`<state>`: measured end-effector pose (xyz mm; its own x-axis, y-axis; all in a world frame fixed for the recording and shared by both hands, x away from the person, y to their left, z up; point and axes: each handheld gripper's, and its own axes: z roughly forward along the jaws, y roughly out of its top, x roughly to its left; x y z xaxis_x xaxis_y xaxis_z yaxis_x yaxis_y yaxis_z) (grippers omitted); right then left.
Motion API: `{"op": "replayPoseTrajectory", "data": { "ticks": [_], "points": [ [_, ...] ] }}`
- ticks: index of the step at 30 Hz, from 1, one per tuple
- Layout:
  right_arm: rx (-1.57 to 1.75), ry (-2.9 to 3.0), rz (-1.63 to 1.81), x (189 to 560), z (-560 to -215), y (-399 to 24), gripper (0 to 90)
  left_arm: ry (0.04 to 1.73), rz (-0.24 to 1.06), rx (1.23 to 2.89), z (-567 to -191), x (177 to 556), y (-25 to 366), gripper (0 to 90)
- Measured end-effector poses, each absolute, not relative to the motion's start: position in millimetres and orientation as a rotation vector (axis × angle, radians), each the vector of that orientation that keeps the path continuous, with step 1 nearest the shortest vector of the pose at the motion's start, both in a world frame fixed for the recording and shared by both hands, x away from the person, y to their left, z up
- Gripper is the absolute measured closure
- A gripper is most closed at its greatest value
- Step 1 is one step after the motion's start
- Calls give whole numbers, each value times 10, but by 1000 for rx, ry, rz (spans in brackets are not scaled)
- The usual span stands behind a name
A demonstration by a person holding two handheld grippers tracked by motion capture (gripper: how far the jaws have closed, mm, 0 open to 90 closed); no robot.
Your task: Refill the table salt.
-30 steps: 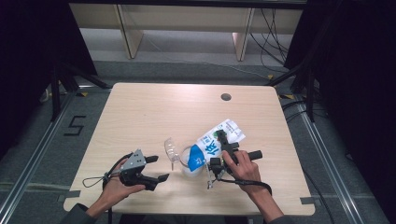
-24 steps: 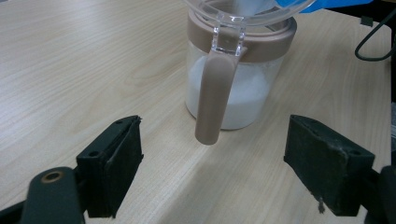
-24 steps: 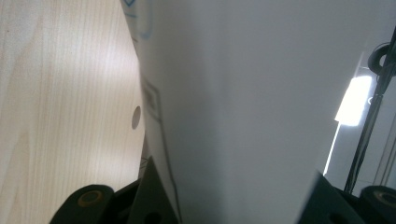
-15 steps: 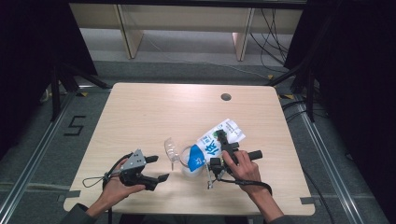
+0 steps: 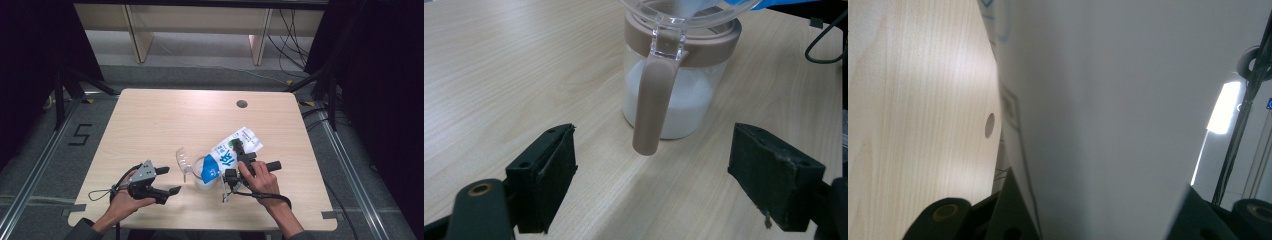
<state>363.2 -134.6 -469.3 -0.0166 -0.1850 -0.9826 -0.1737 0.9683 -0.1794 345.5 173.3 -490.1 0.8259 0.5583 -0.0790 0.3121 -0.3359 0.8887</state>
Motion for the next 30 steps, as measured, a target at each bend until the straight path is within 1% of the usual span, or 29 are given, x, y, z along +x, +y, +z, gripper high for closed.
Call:
{"op": "replayPoseTrajectory", "data": {
  "ticks": [18, 30],
  "points": [
    [-315, 1580, -19, 3634, -4662, -1337, 731, 650, 289, 1945, -4902, 3456, 1733, 184],
    [-264, 1626, 25, 3638, -4689, -1345, 735, 641, 292, 1947, -4900, 3459, 1736, 184]
  ]
}}
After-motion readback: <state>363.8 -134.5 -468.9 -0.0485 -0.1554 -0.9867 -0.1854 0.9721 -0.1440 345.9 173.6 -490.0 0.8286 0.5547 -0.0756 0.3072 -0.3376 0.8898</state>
